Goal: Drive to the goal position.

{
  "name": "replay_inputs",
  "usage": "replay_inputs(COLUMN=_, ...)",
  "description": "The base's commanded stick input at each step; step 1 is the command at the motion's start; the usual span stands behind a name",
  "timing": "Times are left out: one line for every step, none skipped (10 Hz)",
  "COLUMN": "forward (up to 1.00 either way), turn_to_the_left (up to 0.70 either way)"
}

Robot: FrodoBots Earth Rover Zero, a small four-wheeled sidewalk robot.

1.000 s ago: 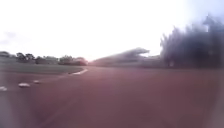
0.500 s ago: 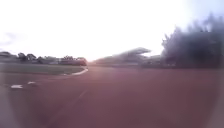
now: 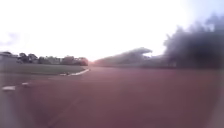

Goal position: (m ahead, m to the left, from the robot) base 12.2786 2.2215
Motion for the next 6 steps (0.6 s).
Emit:
replay_inputs(forward=0.7, turn_to_the_left=0.0)
replay_inputs(forward=0.7, turn_to_the_left=0.0)
replay_inputs(forward=0.7, turn_to_the_left=0.0)
replay_inputs(forward=0.7, turn_to_the_left=0.0)
replay_inputs(forward=0.7, turn_to_the_left=0.0)
replay_inputs(forward=0.7, turn_to_the_left=0.0)
